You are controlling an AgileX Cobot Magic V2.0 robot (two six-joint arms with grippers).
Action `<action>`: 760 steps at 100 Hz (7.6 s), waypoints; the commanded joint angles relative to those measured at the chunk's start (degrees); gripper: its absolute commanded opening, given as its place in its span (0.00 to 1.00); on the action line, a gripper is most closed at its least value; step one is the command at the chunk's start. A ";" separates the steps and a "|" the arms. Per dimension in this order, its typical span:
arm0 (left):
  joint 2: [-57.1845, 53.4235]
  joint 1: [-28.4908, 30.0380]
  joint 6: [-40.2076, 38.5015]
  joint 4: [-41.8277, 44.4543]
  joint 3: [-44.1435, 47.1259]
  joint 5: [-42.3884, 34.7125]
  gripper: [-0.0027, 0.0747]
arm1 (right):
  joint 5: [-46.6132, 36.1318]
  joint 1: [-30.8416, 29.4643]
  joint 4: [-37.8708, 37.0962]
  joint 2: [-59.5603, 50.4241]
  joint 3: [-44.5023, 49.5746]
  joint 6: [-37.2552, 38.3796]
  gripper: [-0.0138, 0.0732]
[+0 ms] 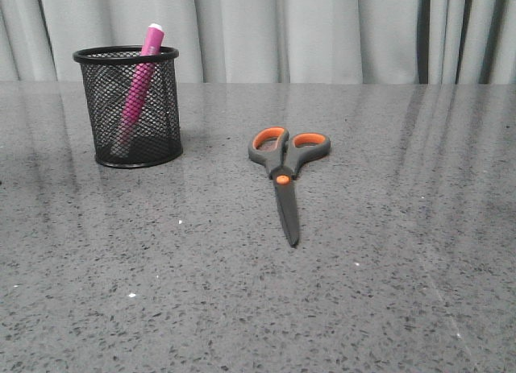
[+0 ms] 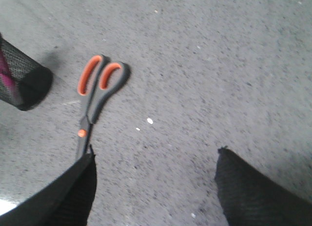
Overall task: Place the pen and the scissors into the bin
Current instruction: 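Move the right gripper down over the scissors' orange handles, then close the right gripper on the scissors handles and lift them, then carry the scissors over the mesh cup with the right gripper, then lower the scissors blades-first into the cup and open the right gripper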
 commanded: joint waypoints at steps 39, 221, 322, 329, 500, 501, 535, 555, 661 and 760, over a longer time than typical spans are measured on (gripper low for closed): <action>-16.26 2.14 -1.25 -3.98 21.01 -18.35 0.25 | 6.91 0.53 14.40 8.50 -11.70 -18.91 0.66; -20.18 0.35 -1.25 -5.80 24.29 -20.65 0.25 | 8.96 35.85 -38.83 55.42 -41.88 36.90 0.65; -20.18 0.35 -1.25 -5.80 24.29 -20.65 0.25 | -2.37 36.34 -44.07 47.42 -38.78 37.04 0.08; -20.18 0.35 -1.25 -5.80 24.29 -20.65 0.25 | -8.26 36.34 -44.07 43.66 -35.97 37.04 0.08; -20.18 0.35 -1.25 -5.80 24.29 -19.93 0.25 | -90.28 34.09 -44.21 61.75 -31.28 26.35 0.08; -20.18 0.35 -1.25 -5.80 24.29 -19.93 0.25 | -90.28 34.09 -44.32 61.75 -31.28 26.35 0.08; -20.18 0.35 -1.25 -5.80 24.29 -19.93 0.25 | -88.28 34.29 -50.56 61.75 -31.28 26.99 0.08; -20.18 0.35 -1.25 -5.80 24.29 -19.93 0.25 | -86.45 34.29 -51.07 61.75 -31.28 26.99 0.08; -20.18 0.35 -1.25 -5.80 24.29 -19.93 0.25 | -84.06 35.38 -51.29 61.75 -28.97 27.10 0.08; -20.18 0.35 -1.25 -5.80 24.29 -20.03 0.25 | -81.65 35.38 -51.29 61.75 -28.97 27.10 0.09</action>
